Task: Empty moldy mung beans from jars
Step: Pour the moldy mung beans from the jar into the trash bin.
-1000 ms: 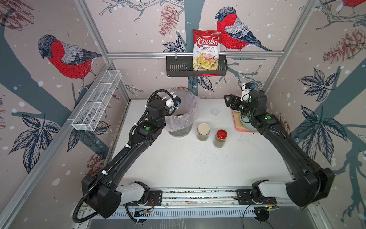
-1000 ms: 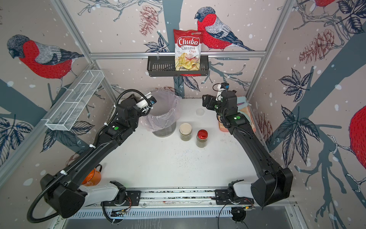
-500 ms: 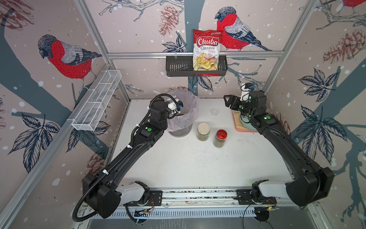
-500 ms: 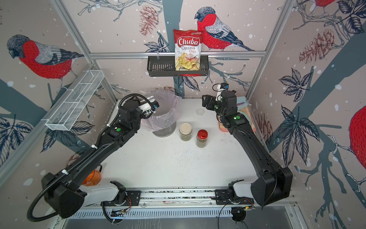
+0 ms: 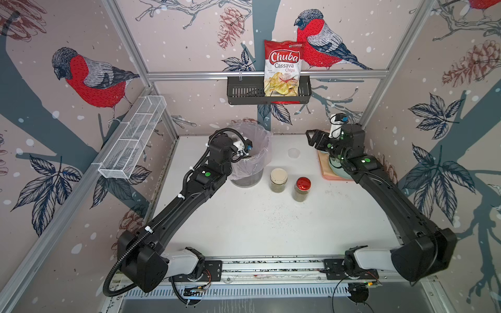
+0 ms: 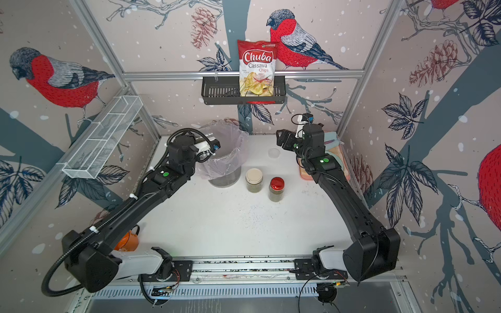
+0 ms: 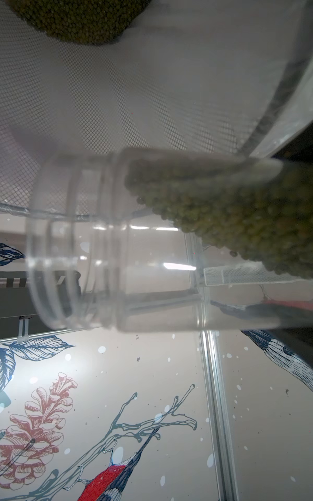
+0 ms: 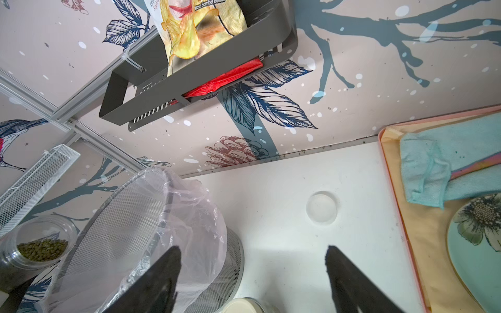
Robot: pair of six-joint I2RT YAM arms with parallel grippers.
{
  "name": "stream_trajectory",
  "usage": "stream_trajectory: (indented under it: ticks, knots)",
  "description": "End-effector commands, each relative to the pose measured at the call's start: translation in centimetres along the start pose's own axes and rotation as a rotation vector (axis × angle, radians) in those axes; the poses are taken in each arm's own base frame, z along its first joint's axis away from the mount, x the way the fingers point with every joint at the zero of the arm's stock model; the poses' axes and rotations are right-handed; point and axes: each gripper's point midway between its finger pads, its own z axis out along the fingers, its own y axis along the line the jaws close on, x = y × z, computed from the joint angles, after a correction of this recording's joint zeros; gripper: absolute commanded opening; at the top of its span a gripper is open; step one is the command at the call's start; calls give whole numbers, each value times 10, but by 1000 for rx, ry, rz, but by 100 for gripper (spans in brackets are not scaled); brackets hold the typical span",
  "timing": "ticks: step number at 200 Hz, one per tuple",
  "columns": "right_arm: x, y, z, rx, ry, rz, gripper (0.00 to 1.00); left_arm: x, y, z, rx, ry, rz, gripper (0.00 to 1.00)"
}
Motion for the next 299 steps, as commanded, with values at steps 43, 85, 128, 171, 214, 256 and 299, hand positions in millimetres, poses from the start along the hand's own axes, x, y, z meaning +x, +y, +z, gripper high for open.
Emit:
stream_trajectory:
  ticks: [43,85,128,171,214,256,299]
  knots:
    - [-9,2,-2,-23,-32,6,84,-4,8,0,-6,5,103,0]
    - [-9,3,-3,-28,-32,9,84,-2,7,2,-2,30,137,0]
    - [-9,3,-2,-34,-33,12,84,-1,9,2,-3,44,178,0]
    - [-8,2,-1,-34,-29,16,84,-2,16,2,-22,45,207,0]
    - [-8,3,-1,-37,-24,20,85,-4,17,4,-25,43,241,0]
    - [-7,3,-1,-38,-23,20,85,-5,21,3,-35,39,270,0]
    - [-6,6,-1,-57,-16,23,85,-7,27,3,-41,34,281,0]
